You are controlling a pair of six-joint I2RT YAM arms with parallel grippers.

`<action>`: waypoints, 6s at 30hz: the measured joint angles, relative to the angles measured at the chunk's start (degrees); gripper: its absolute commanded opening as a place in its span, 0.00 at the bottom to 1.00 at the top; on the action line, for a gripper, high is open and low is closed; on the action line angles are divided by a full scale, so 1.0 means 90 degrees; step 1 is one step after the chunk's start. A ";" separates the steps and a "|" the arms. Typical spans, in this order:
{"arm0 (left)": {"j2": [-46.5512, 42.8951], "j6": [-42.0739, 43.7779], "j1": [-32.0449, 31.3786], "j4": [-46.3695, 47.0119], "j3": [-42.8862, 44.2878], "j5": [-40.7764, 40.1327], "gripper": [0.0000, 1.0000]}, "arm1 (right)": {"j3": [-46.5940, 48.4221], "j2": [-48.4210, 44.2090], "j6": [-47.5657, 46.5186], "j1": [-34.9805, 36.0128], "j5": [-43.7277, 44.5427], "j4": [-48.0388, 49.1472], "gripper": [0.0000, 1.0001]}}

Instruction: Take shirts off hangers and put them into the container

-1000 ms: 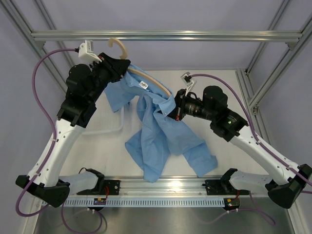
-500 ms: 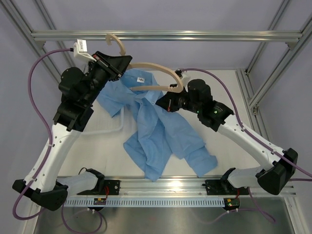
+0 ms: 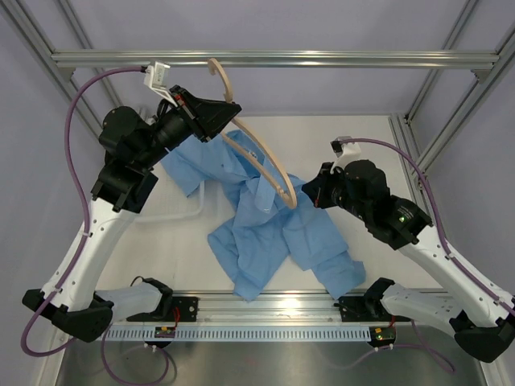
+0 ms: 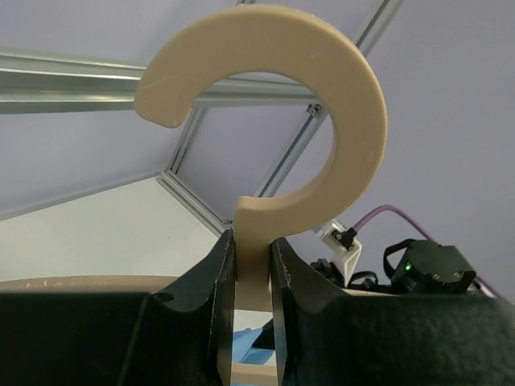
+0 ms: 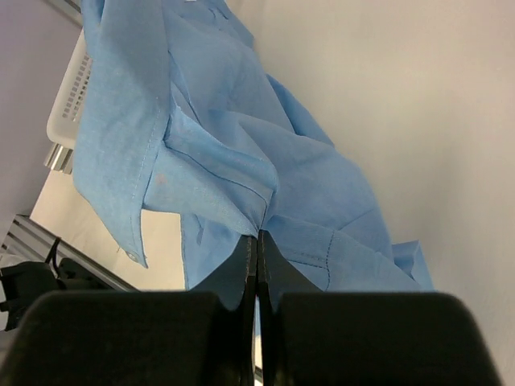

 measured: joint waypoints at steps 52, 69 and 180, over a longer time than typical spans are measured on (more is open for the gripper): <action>0.1744 0.4539 -0.2523 -0.2463 0.1591 -0.1557 0.00 | 0.1122 -0.0658 -0.0012 -0.0328 0.0901 -0.2217 0.63; 0.2594 0.4299 -0.2545 -0.3548 0.3007 -0.2256 0.00 | 0.2846 0.0369 -0.1066 -0.0330 -0.0869 -0.2278 0.41; -0.1035 0.3407 -0.3242 -0.1455 -0.0631 -0.5253 0.99 | 0.6283 0.2693 -0.0593 -0.1906 -0.0503 -0.3687 0.00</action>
